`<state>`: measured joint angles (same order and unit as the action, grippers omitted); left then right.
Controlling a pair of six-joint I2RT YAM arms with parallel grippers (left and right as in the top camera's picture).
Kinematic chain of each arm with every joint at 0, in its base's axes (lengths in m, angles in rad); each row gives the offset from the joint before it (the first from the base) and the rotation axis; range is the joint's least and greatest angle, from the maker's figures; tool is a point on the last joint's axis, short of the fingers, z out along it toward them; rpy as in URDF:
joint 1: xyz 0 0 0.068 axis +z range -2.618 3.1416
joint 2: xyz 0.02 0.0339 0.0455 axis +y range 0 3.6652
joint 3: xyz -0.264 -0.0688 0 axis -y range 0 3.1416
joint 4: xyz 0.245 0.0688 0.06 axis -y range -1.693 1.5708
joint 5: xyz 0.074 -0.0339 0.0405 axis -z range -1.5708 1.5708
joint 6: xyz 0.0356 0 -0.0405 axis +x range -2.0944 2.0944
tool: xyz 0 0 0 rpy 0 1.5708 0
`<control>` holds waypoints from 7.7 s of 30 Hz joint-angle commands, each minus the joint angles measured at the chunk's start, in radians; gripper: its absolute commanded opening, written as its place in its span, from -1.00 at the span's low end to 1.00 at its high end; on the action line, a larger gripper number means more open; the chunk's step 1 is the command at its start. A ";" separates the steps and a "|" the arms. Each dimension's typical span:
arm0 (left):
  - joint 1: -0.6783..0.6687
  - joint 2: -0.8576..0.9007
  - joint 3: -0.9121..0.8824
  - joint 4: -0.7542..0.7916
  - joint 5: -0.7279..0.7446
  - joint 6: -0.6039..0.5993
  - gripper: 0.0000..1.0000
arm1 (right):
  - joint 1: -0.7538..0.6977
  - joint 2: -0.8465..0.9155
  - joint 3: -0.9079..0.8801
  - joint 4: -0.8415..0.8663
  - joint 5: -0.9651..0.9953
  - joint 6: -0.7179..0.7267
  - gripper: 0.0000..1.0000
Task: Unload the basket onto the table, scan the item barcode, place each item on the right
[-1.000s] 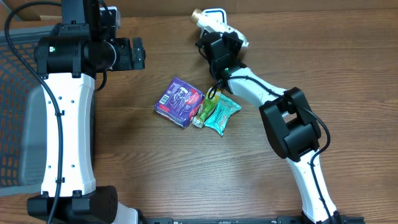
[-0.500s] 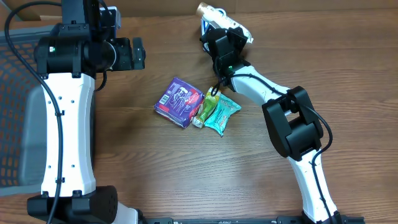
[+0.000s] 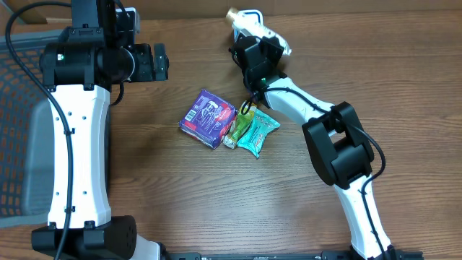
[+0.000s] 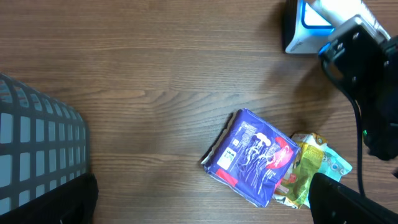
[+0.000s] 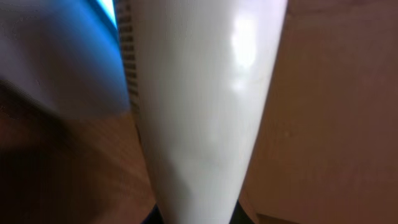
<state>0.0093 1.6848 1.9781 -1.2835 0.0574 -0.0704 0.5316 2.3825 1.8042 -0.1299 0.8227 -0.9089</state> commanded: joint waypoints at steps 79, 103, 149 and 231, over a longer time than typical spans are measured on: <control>0.003 0.002 0.006 0.001 0.011 0.023 0.99 | -0.100 -0.613 -0.784 -0.267 -1.176 1.857 0.26; 0.003 0.002 0.006 0.001 0.011 0.023 0.99 | -0.108 -0.607 -0.744 -0.297 -1.171 1.659 -0.93; 0.003 0.002 0.006 0.001 0.011 0.023 0.99 | 0.234 -0.405 -0.279 -0.983 -0.505 1.237 0.37; 0.003 0.002 0.006 0.001 0.011 0.023 0.99 | -0.351 -0.597 -0.665 -0.585 -1.429 1.194 0.25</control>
<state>0.0093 1.6852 1.9781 -1.2839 0.0605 -0.0704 0.1501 1.8065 1.0630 -0.6868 -0.6224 0.3397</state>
